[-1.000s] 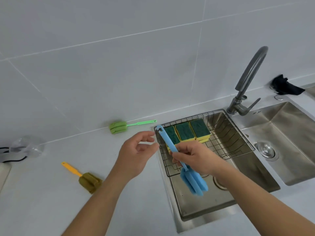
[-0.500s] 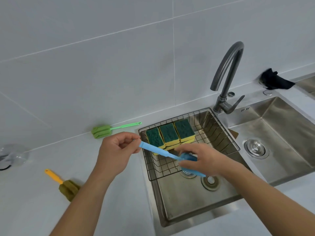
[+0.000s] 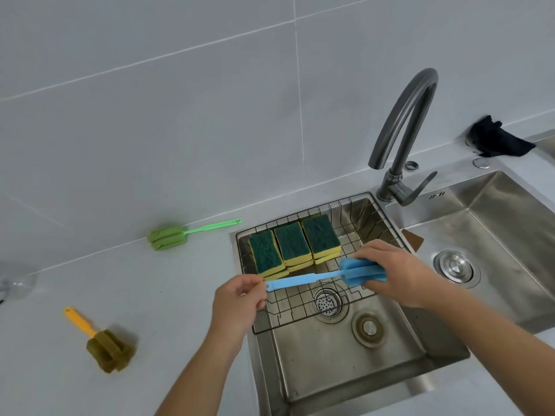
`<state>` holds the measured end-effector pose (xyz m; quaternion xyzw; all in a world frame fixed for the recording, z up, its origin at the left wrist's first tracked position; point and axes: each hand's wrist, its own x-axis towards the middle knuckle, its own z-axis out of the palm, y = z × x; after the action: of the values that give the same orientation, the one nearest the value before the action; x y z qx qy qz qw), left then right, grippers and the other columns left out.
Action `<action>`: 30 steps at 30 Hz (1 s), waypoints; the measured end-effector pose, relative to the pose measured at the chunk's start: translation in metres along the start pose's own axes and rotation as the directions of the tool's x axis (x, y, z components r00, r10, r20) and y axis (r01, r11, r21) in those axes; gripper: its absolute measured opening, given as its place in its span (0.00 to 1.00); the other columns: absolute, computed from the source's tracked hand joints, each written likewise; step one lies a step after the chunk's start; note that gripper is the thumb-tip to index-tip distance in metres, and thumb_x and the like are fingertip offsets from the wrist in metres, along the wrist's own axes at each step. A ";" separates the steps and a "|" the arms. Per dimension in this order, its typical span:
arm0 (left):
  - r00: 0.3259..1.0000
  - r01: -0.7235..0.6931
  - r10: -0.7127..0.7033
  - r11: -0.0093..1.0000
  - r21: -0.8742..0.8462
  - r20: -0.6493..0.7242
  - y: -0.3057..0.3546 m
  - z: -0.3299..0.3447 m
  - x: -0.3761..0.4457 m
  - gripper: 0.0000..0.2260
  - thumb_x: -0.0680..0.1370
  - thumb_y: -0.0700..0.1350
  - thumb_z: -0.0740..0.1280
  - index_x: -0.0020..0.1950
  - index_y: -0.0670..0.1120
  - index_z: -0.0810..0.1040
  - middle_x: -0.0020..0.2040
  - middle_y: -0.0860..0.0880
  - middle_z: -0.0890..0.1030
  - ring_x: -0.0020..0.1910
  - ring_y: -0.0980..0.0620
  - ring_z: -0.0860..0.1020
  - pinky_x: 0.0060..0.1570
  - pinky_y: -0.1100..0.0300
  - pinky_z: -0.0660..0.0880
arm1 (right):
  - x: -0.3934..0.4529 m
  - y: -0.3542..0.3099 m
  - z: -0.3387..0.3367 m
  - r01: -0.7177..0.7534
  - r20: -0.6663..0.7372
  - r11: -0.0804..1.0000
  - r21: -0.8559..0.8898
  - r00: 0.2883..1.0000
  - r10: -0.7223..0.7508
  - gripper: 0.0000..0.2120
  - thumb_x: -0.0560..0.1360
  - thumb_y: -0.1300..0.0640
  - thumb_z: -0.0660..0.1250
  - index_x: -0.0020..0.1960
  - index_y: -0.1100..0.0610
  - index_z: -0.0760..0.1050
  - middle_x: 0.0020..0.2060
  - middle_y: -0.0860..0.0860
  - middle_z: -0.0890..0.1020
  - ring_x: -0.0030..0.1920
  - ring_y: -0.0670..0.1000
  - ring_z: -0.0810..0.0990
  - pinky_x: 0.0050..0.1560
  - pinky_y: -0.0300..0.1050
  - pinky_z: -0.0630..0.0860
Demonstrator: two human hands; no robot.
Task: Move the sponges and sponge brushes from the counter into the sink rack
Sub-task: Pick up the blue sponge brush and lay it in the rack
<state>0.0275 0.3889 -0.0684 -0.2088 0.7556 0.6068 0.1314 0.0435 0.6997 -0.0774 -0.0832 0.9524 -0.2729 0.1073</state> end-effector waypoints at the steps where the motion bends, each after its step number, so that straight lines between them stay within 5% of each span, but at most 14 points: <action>1: 1.000 0.015 -0.016 0.999 0.051 0.009 -0.003 0.006 0.002 0.09 0.74 0.37 0.71 0.40 0.50 0.84 0.37 0.44 0.85 0.33 0.51 0.80 0.43 0.49 0.81 | 0.004 0.006 -0.001 -0.014 0.010 1.000 -0.027 1.000 0.015 0.24 0.70 0.52 0.76 0.64 0.44 0.73 0.54 0.38 0.73 0.50 0.41 0.75 0.56 0.36 0.72; 4: 0.997 0.044 -0.051 0.991 0.128 0.050 -0.009 0.022 0.012 0.08 0.75 0.40 0.70 0.44 0.54 0.81 0.40 0.44 0.85 0.35 0.51 0.79 0.46 0.48 0.82 | 0.017 0.024 0.001 -0.055 0.065 0.993 -0.100 0.996 0.062 0.25 0.72 0.51 0.75 0.66 0.45 0.72 0.54 0.39 0.75 0.51 0.41 0.74 0.57 0.37 0.71; 7: 0.996 0.063 -0.074 0.981 0.182 0.054 -0.010 0.035 0.027 0.07 0.75 0.41 0.68 0.47 0.52 0.83 0.41 0.47 0.84 0.37 0.53 0.80 0.41 0.58 0.81 | 0.033 0.036 0.004 -0.068 0.124 0.984 -0.166 0.988 0.089 0.24 0.73 0.49 0.73 0.67 0.45 0.71 0.56 0.42 0.77 0.52 0.42 0.73 0.57 0.38 0.72; 12: 0.969 0.224 -0.236 0.962 0.156 0.068 -0.024 0.056 0.051 0.21 0.77 0.38 0.64 0.27 0.55 0.83 0.39 0.46 0.78 0.41 0.49 0.75 0.47 0.56 0.72 | 0.058 0.049 0.018 -0.092 0.172 0.959 -0.269 0.975 0.142 0.20 0.74 0.49 0.72 0.62 0.44 0.70 0.55 0.44 0.78 0.48 0.45 0.73 0.51 0.39 0.73; 19: 0.958 0.246 -0.279 0.917 0.313 0.066 -0.035 0.081 0.075 0.08 0.75 0.39 0.63 0.38 0.40 0.78 0.35 0.44 0.68 0.33 0.49 0.66 0.31 0.56 0.61 | 0.086 0.065 0.039 -0.091 0.133 0.932 -0.351 0.980 0.146 0.20 0.75 0.55 0.71 0.64 0.49 0.72 0.58 0.46 0.76 0.57 0.48 0.75 0.59 0.44 0.74; 21: 0.953 0.265 -0.296 0.916 0.301 0.062 -0.035 0.086 0.079 0.07 0.75 0.38 0.63 0.38 0.40 0.77 0.35 0.44 0.68 0.33 0.49 0.65 0.31 0.56 0.60 | 0.090 0.070 0.042 -0.084 0.117 0.914 -0.397 0.983 0.142 0.20 0.75 0.55 0.71 0.65 0.49 0.72 0.58 0.47 0.76 0.59 0.49 0.74 0.62 0.45 0.72; 27: 0.903 0.422 -0.424 0.905 0.046 0.064 -0.050 0.098 0.097 0.10 0.76 0.35 0.65 0.37 0.46 0.76 0.37 0.48 0.75 0.37 0.51 0.73 0.50 0.54 0.71 | 0.102 0.083 0.055 -0.096 0.122 0.894 -0.438 0.979 0.165 0.22 0.73 0.56 0.72 0.65 0.49 0.72 0.58 0.47 0.79 0.60 0.50 0.75 0.65 0.47 0.72; 30: 0.886 0.463 -0.462 0.886 -0.038 0.039 -0.054 0.104 0.102 0.11 0.77 0.34 0.64 0.37 0.48 0.75 0.37 0.50 0.76 0.35 0.55 0.73 0.44 0.58 0.73 | 0.106 0.086 0.057 -0.093 0.113 0.897 -0.432 0.981 0.156 0.20 0.73 0.56 0.72 0.63 0.50 0.71 0.58 0.48 0.79 0.60 0.50 0.76 0.63 0.46 0.73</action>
<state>-0.0424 0.4646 -0.1846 -0.3769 0.6679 0.5784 0.2781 -0.0531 0.7196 -0.1878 -0.0630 0.9819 -0.0450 0.1727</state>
